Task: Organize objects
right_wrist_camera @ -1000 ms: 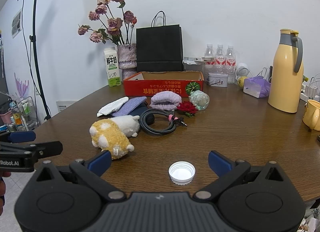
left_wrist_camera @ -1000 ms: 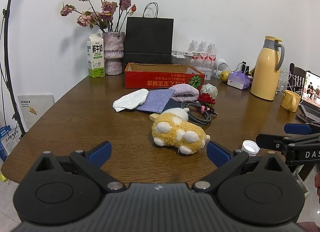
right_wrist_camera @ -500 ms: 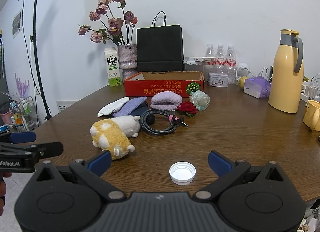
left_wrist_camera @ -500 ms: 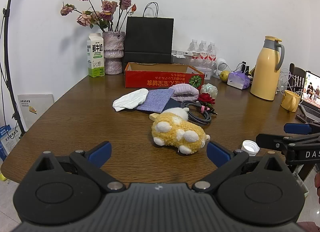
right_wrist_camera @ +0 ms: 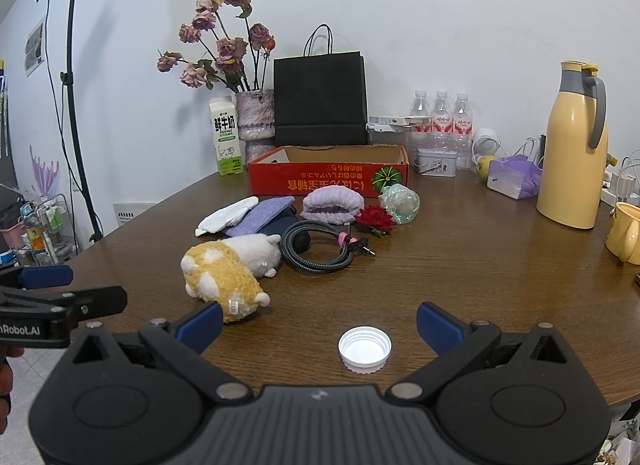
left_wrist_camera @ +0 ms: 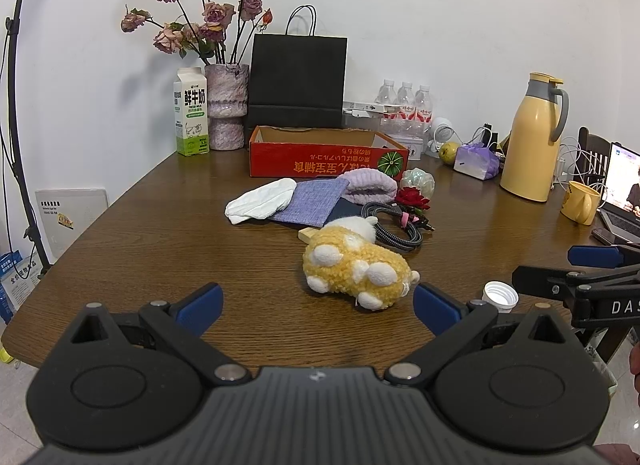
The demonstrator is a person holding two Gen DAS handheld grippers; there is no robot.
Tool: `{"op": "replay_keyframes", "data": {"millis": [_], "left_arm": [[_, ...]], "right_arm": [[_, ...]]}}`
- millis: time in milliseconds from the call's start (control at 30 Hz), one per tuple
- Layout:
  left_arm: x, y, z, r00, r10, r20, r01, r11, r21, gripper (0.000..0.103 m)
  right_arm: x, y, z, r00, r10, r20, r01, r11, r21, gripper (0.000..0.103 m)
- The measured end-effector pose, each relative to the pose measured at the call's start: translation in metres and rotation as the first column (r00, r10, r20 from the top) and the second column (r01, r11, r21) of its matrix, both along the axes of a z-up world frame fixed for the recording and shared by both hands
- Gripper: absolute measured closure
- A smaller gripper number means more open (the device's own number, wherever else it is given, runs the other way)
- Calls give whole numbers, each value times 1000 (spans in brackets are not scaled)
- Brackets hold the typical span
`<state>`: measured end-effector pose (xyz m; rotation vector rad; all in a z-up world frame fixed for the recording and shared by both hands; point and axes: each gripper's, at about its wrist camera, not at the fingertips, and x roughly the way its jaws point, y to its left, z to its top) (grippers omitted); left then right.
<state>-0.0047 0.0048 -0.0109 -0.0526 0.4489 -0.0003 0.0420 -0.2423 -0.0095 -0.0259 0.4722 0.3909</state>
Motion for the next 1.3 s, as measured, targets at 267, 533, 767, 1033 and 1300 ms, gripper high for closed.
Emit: {"op": "replay_keyframes", "data": {"millis": [267,533,767,1033,1300], "left_arm": [[0,0,0,1000,3,0,-3,1000,0,0],[0,0,0,1000,3,-1,-3,1000,0,0],[-2,1,-3,1000,2,-3,-2,1000,-7,0],[3,2,-4,1000,2,-16,-3,1000,-13,0],[12,2,-8,999,5,-34,-5,1000,-10,0]], "right_arm": [[0,-1,0,1000,0,-1,0,1000,0,0],[0,0,0,1000,1,-1,-1,1000,0,0],[0,0,-1,1000,1,-3,0,1000,1,0],[5,1,-9,1000,-8,-7,8,1000,-1,0],[14,3,-18,1000,-8,-16,7,999,-33,0]]}}
